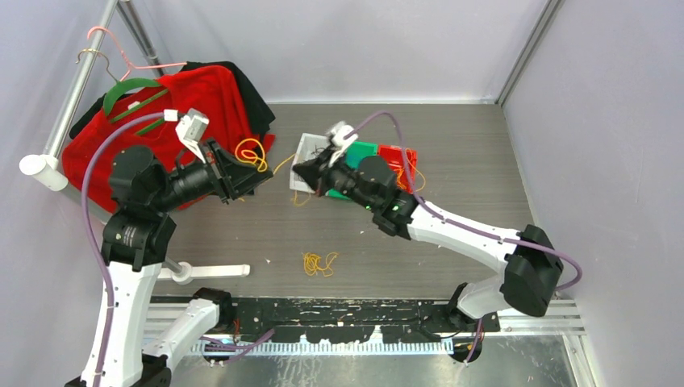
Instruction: Untangle the cables
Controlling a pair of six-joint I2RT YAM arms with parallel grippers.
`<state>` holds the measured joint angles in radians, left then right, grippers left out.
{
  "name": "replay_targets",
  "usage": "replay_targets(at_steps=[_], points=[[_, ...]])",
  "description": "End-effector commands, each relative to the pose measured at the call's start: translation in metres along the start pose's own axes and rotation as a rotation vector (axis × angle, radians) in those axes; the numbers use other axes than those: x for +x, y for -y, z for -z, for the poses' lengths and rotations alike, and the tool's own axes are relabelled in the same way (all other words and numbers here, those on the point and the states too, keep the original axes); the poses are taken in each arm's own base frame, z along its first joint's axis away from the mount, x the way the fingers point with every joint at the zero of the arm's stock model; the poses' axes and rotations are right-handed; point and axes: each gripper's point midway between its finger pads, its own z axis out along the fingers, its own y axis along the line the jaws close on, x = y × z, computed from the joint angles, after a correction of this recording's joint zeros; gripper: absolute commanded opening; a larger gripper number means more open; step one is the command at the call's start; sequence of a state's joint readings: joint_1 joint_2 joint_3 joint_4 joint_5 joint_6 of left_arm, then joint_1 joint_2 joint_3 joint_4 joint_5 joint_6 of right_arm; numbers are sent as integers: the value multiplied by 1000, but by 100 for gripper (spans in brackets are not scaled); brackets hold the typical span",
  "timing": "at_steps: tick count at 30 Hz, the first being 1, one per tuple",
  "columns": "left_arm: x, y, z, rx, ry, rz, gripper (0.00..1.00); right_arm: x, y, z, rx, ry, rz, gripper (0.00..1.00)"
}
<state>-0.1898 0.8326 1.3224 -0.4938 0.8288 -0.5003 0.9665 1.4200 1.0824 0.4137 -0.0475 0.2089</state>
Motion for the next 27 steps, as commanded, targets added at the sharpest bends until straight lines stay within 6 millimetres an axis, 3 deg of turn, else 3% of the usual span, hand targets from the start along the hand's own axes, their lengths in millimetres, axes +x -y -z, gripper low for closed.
replay_targets(at_steps=[1, 6, 9, 13, 17, 27], points=[[39, -29, 6, -76, -125, -87, 18, -66, 36, 32, 91, 236, -223, 1], [121, -54, 20, -77, -526, -128, 53, -71, 80, 64, 194, 308, -343, 1], [143, -57, 22, -57, -650, -149, 67, -82, 104, 84, 233, 380, -400, 1], [137, -52, 18, -41, -627, -167, 74, -98, 127, 109, 319, 417, -361, 1], [129, -53, 18, -63, -608, -194, 75, -108, 144, 120, 392, 380, -269, 1], [125, -57, 30, -135, -626, -223, 76, -70, 209, 130, 657, 170, -44, 1]])
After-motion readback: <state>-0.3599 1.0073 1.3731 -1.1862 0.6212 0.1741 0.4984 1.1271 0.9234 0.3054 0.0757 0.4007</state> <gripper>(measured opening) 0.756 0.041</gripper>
